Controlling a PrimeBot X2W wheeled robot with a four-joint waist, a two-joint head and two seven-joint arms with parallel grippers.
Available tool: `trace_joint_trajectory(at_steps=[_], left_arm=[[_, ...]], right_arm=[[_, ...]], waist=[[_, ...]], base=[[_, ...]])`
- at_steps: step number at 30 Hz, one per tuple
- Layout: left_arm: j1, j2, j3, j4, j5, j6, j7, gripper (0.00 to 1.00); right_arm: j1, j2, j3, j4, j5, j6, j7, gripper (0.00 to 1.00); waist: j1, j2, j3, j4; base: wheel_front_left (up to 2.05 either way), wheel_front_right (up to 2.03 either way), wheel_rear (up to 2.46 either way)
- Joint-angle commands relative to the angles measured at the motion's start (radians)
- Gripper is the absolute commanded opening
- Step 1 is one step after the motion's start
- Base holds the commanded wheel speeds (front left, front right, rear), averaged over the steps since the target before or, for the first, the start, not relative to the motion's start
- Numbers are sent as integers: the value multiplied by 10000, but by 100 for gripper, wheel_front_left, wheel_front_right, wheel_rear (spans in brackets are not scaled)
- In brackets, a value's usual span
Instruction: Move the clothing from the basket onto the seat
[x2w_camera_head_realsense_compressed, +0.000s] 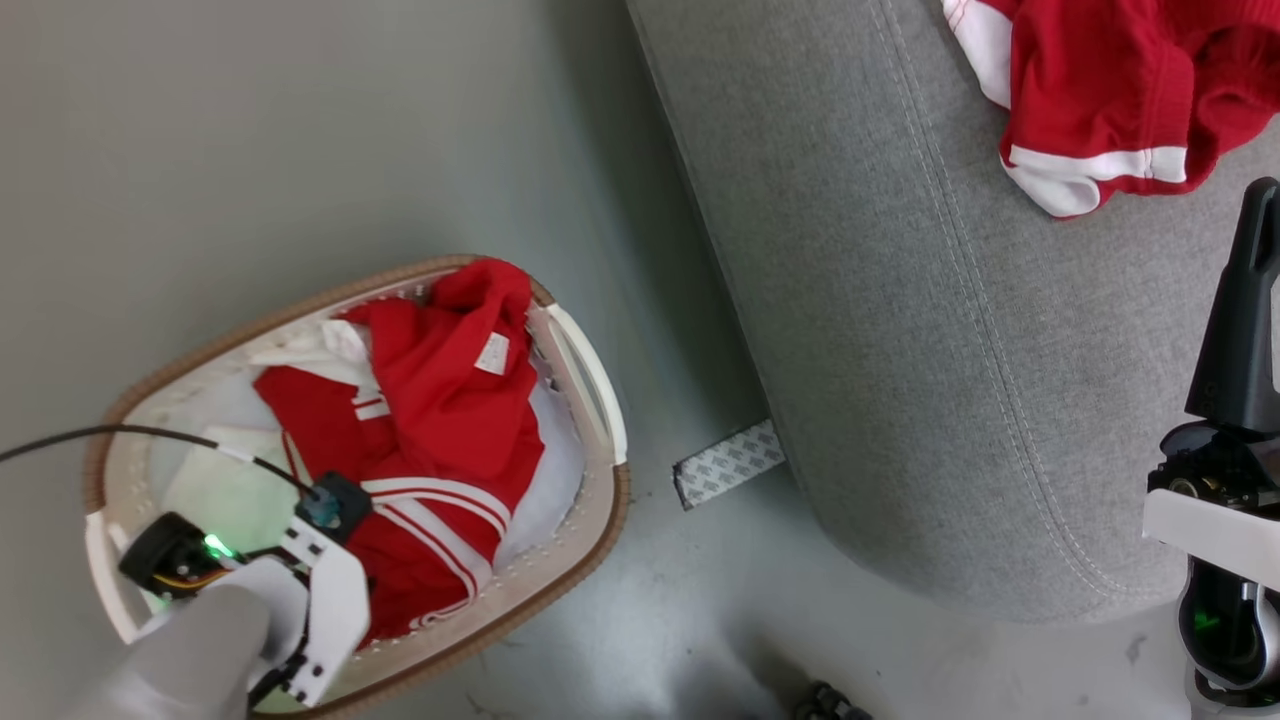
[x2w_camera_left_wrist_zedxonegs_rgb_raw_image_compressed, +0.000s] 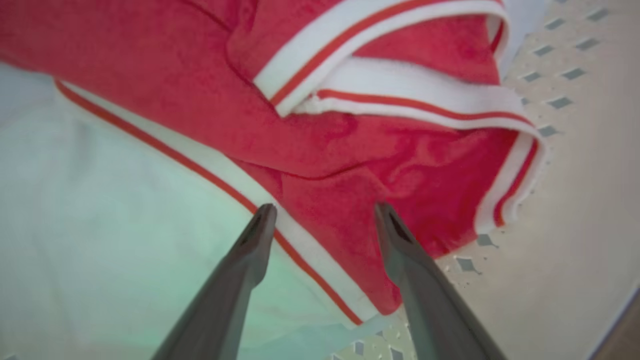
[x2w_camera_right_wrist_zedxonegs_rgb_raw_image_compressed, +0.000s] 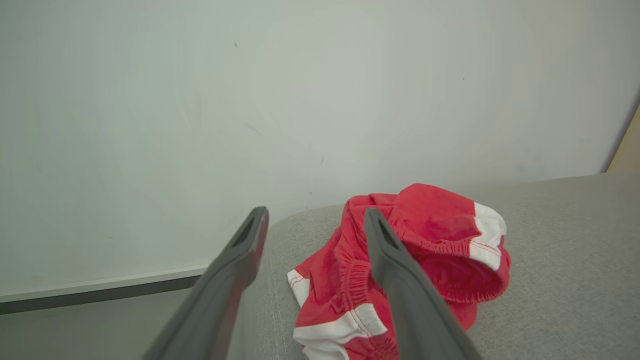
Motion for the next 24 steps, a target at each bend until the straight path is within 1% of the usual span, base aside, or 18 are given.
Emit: trace_joint_trajectory(at_steps=[1,6,7,11,15,16,18,19,24], left_arm=[[-123,161,-16,67,-92,18,35,100],[-376,184,-664,433,215,16,189,100],[-376,184,-664,433,215,16,189,100],[-570,78,-1282,722,685,16,444,100],[-704,5,-1667,842,1084,16,488,100],[-732,-13,-1715,864,1103,16,418,81],[-770,-67,-1770,919,1159,16,278,4],[-783,-98,-1791,956,1183,16,205,0],[-777,-231,-1819,1144,1057,15,-168,0]], right_arm=[[-147,12,27,-45,80,-22,-31,100],[-39,11,1,-244,155,-22,-31,100],[-39,11,1,-244,155,-22,-31,100],[117,13,-4,-369,27,-22,-31,100],[242,11,-20,-462,-19,-22,-31,100],[266,11,-26,-469,-21,-22,-31,100],[274,12,-34,-452,-20,-22,-31,100],[256,12,-36,-409,-27,-22,-31,100],[123,12,-28,-270,-47,-22,-31,100]], waist=[[-2,0,243,-203],[-2,0,491,-263],[-2,0,491,-263],[-2,0,600,-224],[-2,0,693,-195],[-2,0,702,-195],[-2,0,696,-205],[-2,0,678,-214],[-2,0,527,-279]], base=[[0,0,0],[0,0,0],[0,0,0],[0,0,0],[0,0,0],[0,0,0],[0,0,0],[0,0,0],[0,0,0]])
